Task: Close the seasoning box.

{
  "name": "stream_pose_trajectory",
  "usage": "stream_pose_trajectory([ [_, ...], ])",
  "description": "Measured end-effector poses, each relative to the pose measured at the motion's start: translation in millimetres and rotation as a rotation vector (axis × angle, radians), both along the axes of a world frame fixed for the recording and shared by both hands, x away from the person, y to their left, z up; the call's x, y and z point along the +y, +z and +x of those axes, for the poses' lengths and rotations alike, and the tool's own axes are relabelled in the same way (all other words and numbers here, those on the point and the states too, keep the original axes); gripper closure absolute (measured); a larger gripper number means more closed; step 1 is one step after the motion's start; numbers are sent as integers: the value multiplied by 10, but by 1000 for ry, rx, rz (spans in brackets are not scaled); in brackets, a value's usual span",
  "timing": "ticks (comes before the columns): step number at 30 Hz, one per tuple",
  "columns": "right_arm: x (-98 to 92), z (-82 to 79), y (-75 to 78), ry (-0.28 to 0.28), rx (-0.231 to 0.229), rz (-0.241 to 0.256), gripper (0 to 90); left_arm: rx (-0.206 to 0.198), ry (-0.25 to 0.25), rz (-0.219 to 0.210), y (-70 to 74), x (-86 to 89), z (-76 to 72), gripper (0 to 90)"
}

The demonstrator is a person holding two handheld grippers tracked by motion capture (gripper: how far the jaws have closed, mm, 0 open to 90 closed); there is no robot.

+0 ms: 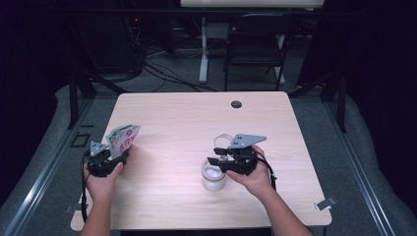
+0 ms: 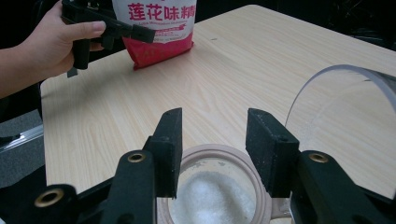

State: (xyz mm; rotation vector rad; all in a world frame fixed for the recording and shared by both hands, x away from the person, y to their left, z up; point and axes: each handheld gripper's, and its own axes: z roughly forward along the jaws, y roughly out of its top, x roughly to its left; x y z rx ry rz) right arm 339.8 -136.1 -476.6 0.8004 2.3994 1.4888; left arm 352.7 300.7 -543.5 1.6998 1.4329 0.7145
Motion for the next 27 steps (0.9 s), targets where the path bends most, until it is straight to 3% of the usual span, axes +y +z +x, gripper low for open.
stream_pose_trajectory([
  [3, 3, -1, 1, 3, -2, 0, 557, -36, -5, -14, 31, -15, -22, 378],
  [11, 4, -1, 4, 4, -3, -3, 555, -50, -28, -42, 110, -62, -66, 379],
  [16, -1, -4, 12, -2, -4, -2, 552, -60, -49, -24, 181, -114, -116, 382],
  [27, -25, -22, 46, -13, -11, 0, 552, -44, -90, -53, 257, -200, -149, 386],
])
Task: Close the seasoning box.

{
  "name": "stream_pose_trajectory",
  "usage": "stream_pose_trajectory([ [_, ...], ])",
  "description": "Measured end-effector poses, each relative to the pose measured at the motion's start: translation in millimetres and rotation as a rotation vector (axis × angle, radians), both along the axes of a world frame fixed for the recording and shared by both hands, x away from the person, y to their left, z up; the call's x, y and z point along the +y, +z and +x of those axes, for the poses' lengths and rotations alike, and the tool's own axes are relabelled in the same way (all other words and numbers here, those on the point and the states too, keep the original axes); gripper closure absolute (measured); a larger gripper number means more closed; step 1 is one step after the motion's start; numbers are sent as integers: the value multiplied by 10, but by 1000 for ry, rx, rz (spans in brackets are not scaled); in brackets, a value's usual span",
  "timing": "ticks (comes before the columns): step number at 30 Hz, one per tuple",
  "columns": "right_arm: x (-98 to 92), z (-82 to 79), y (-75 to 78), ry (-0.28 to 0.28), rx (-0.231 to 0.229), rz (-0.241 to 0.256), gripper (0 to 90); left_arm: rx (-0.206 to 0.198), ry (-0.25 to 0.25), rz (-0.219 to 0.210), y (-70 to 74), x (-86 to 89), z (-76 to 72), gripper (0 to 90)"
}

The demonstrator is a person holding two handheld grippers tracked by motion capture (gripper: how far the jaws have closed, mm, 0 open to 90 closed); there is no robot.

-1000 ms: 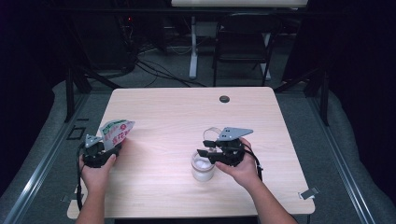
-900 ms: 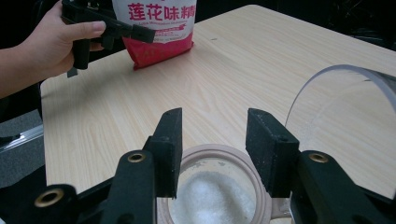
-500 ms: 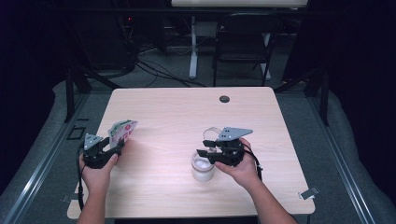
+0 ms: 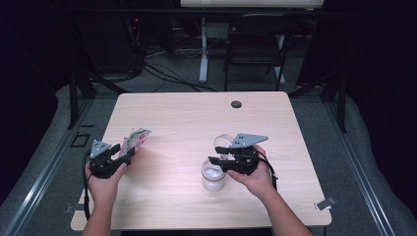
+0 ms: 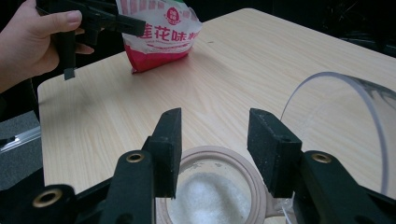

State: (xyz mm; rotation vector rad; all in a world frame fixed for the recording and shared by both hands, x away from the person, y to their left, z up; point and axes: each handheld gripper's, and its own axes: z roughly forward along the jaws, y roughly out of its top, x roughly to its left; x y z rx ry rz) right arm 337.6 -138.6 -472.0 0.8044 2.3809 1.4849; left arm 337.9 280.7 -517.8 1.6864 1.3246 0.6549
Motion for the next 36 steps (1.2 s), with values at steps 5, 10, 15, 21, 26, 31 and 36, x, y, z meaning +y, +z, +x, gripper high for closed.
stream_pose_trajectory([
  [5, -20, -14, 22, 5, -2, -1, 565, 10, -30, 4, 41, -68, 0, 386],
  [10, -50, -26, 56, 9, -11, 6, 564, -5, -60, 15, 106, -155, -24, 386],
  [15, -81, -36, 95, -8, -18, 7, 557, -1, -117, 13, 173, -275, -46, 387],
  [21, -146, -41, 121, -27, -6, 18, 581, 5, -182, 24, 199, -446, -58, 388],
  [26, -174, -55, 124, -44, -14, 16, 605, 6, -232, 41, 198, -600, -73, 388],
  [31, -233, -73, 160, -70, -28, 12, 665, 12, -281, 63, 193, -734, -82, 393],
  [36, -296, -88, 212, -86, -34, 11, 722, 12, -310, 74, 191, -825, -102, 395],
])
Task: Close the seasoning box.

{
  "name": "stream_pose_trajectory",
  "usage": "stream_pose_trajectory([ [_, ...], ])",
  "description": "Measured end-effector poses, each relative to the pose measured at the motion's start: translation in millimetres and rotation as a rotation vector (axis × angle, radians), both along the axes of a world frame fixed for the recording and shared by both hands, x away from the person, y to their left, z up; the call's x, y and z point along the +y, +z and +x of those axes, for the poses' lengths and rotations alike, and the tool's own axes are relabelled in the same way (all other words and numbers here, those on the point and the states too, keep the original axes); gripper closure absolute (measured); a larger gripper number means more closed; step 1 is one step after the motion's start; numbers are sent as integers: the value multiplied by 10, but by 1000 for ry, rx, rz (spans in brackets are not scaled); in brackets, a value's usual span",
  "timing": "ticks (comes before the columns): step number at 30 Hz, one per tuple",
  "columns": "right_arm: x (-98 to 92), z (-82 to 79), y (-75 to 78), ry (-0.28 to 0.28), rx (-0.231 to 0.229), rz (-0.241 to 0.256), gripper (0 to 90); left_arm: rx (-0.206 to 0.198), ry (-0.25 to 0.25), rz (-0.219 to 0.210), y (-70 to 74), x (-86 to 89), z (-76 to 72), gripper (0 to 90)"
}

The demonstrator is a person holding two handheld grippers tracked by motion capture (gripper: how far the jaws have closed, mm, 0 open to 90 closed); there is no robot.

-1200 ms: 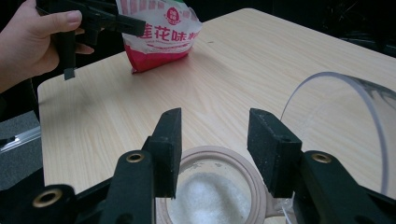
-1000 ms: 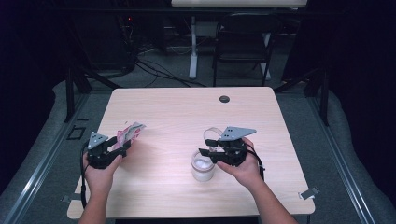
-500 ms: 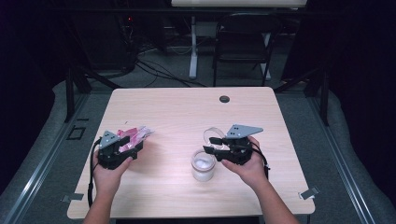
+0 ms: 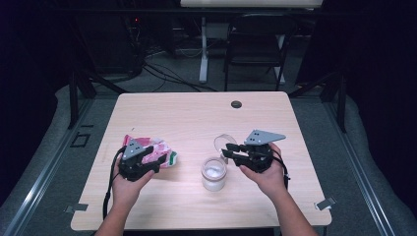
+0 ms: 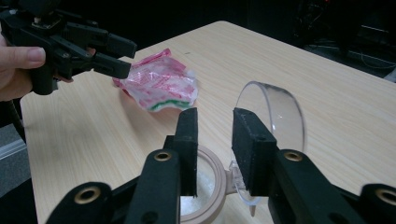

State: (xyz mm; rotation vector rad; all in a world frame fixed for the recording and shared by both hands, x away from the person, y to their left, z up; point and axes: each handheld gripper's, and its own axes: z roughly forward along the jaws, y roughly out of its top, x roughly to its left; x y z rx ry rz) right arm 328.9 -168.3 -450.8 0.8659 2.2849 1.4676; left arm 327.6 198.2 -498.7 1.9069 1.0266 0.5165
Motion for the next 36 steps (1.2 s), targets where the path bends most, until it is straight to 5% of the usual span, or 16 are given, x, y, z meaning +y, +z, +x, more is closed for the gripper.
stream_pose_trajectory([
  [17, -358, 20, 143, -104, -29, 51, 900, 4, -58, 37, -47, -163, -28, 415],
  [26, -538, 160, 0, -185, 22, 48, 900, 3, -75, 54, -63, -201, -45, 418],
  [36, -485, 251, -113, -184, 48, 26, 900, -13, -79, 51, -54, -212, -94, 464],
])
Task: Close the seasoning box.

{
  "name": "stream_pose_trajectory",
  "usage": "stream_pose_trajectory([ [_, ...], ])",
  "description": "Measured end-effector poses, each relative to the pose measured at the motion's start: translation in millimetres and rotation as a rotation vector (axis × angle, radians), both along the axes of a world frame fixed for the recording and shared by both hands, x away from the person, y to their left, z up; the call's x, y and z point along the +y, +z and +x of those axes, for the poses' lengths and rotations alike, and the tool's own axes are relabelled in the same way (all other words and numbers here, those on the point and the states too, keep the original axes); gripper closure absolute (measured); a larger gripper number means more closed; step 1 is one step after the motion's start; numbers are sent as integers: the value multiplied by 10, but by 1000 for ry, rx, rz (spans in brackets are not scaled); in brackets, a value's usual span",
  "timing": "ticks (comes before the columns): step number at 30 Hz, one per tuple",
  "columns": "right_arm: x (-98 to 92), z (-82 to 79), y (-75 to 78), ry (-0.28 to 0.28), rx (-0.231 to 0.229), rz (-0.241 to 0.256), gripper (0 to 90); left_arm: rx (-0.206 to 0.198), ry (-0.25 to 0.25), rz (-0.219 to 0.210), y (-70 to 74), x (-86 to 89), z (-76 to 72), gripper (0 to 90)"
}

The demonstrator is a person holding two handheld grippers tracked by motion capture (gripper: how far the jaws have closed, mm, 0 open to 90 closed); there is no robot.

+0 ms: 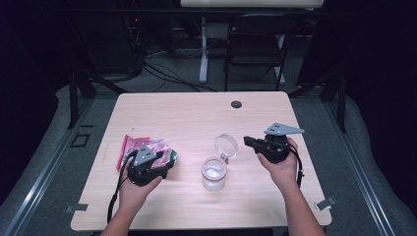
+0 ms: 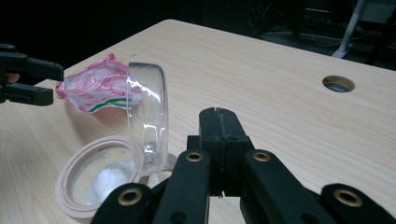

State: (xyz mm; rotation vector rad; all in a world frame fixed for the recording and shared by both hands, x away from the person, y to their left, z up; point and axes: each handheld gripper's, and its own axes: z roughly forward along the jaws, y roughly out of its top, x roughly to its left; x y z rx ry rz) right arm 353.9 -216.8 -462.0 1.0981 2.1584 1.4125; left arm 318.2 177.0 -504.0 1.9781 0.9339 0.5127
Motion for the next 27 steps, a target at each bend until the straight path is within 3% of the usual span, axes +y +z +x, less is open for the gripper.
stream_pose_trajectory([
  [6, 41, 41, -75, 7, 18, -6, 900, 8, -5, -35, 28, -42, 1, 538],
  [13, 118, 62, -133, 21, 36, -9, 900, 9, -51, -5, 124, -246, 32, 686],
  [17, 136, 66, -143, 27, 37, -19, 900, 5, -85, 6, 171, -391, 66, 722],
  [27, 159, 81, -176, 41, 51, -12, 900, 29, -154, -3, 262, -734, 219, 835],
])
